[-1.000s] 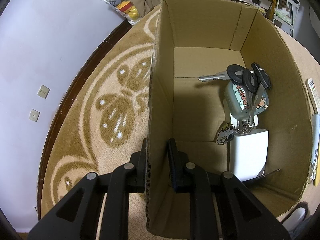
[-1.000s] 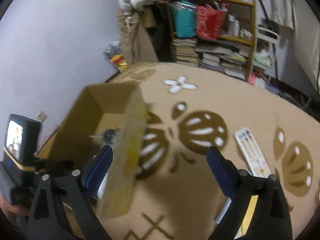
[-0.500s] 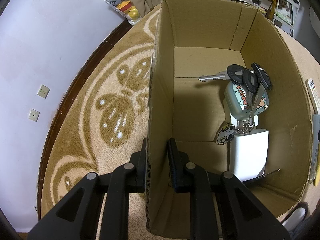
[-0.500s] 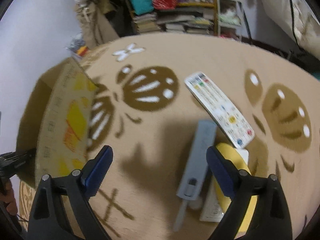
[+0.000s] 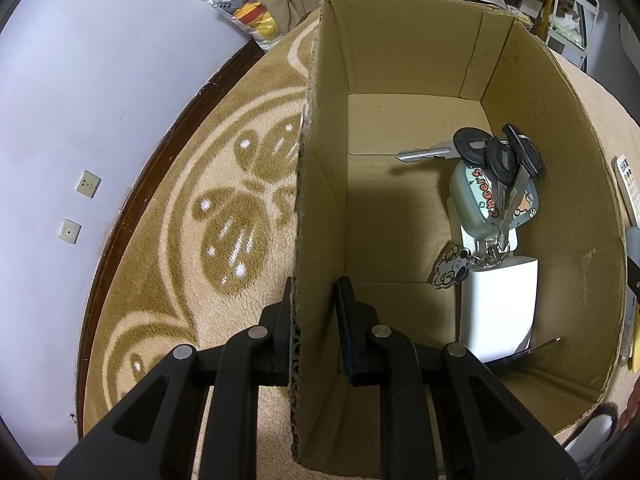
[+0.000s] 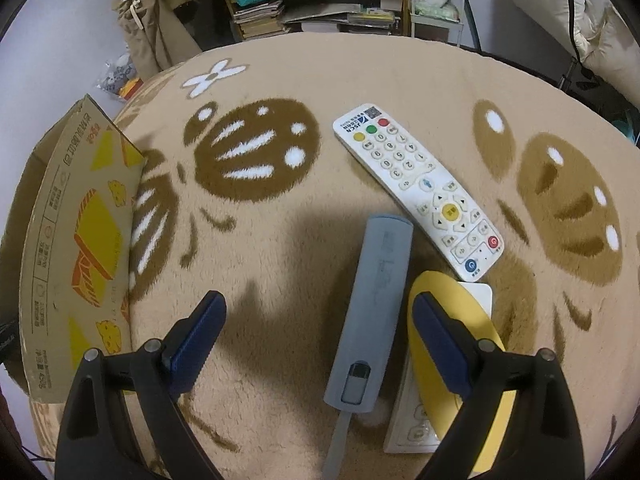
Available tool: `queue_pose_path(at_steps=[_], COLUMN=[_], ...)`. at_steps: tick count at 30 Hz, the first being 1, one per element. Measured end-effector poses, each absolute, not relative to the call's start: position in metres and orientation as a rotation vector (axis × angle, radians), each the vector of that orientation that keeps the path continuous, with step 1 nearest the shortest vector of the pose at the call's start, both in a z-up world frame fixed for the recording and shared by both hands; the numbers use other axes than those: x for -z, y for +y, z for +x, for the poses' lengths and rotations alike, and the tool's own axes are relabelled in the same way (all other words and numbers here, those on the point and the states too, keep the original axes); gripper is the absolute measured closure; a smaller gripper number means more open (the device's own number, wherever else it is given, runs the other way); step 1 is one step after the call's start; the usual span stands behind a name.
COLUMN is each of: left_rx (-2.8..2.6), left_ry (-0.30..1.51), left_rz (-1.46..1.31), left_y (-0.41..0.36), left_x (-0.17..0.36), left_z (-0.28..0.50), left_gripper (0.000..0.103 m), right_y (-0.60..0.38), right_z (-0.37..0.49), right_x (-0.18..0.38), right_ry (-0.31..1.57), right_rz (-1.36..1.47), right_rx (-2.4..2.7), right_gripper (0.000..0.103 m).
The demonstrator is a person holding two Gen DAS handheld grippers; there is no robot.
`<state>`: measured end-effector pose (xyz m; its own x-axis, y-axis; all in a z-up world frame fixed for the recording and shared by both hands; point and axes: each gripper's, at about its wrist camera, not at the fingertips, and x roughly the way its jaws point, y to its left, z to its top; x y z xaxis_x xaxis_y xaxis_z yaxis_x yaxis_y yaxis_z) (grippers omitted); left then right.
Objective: Organize rigid objects
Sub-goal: 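Move the right gripper back and grasp the light blue power bank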
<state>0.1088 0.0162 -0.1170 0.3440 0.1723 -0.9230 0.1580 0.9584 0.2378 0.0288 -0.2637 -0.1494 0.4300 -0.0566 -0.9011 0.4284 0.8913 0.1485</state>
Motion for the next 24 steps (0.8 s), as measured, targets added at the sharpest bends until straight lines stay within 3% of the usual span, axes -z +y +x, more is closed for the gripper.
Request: queue_pose_path(at_steps=[3, 14, 24], left_rx=[-0.009, -0.009, -0.009], left_ry=[1.226, 1.226, 1.226], left_rz=[0.307, 0.307, 0.306], left_y=[0.016, 0.017, 0.017], left_x=[0.117, 0.117, 0.118], left_z=[0.109, 0.108, 0.108], left_gripper=[0.085, 0.085, 0.085], right_y=[-0.264, -0.27, -0.274], right_z=[0.029, 0.034, 0.034], right_x=[0.149, 0.161, 0.167], right_ry=[1.087, 1.109, 1.131], right_rz=[0.397, 0.443, 0.398], right_rx=[0.299, 0.324, 0.396], right_gripper=[0.011, 0.014, 0.067])
